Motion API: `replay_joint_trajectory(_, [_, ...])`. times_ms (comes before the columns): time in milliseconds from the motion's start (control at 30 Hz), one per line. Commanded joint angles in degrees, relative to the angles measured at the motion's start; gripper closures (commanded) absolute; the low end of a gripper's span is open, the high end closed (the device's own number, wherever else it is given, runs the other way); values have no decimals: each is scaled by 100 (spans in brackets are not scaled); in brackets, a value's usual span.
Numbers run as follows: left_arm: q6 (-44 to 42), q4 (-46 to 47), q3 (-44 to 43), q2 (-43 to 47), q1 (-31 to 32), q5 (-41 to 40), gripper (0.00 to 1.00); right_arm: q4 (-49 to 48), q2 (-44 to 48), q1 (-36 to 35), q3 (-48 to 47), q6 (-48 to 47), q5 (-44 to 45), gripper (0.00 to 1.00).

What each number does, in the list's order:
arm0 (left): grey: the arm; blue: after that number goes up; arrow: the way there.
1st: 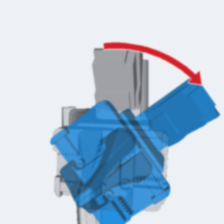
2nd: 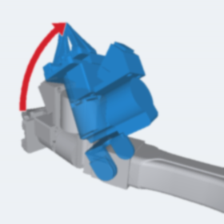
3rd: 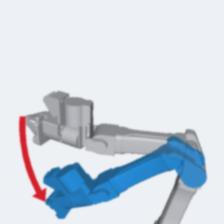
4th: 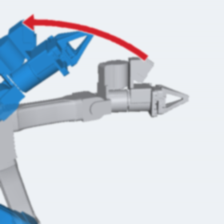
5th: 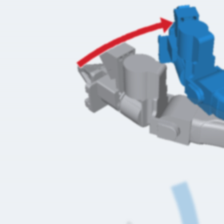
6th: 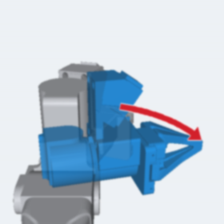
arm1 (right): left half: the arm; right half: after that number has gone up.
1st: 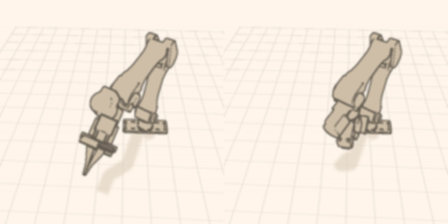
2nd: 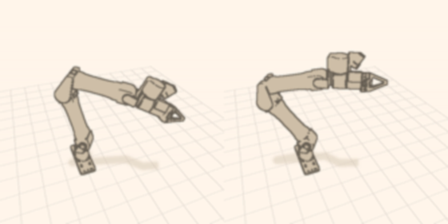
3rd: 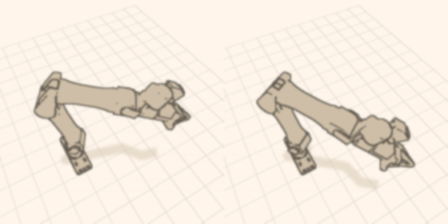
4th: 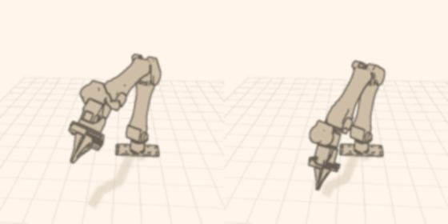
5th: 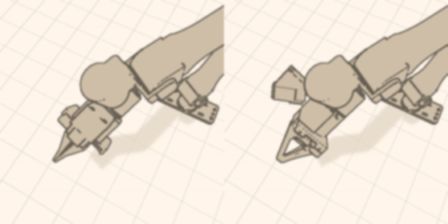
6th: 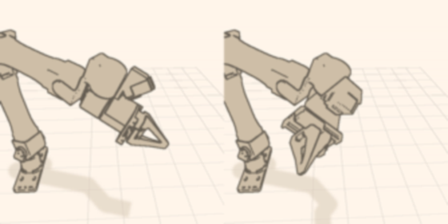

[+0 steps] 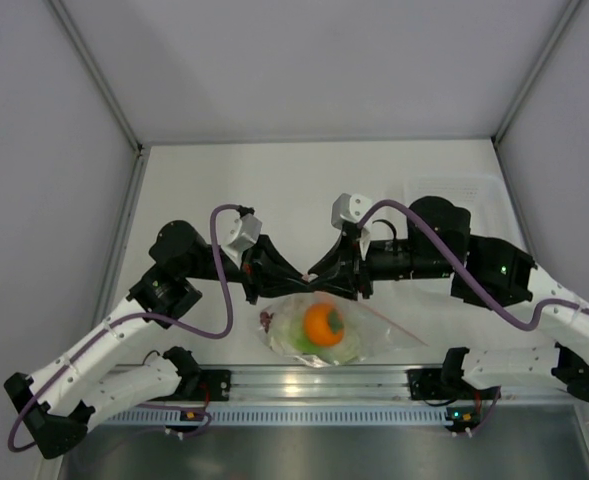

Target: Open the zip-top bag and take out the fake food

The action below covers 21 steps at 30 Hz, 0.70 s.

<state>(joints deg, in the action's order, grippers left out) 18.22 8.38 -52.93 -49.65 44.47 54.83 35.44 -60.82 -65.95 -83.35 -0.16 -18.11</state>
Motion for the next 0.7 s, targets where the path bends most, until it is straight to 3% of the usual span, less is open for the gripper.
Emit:
replay_joint_trajectory(0, [-117,445,-253,157,27,-51,100,-459,-53,-102,-120,236,-272,73])
replay_joint_trajectory(133, [-143,454,-201,192,27,-104,100,-468,-132,-102,-137,210,-246,81])
replay_joint_trajectory(300, [-196,410,-174,227,27,-227,100,-486,-71,-102,-76,157,-193,98])
replay_joint_trajectory(533, [-275,357,-139,359,18,-613,100,-380,131,-102,152,-131,27,100])
replay_joint_trajectory(667, [-301,348,-60,552,18,-1444,100,-283,281,-102,433,-317,185,100])
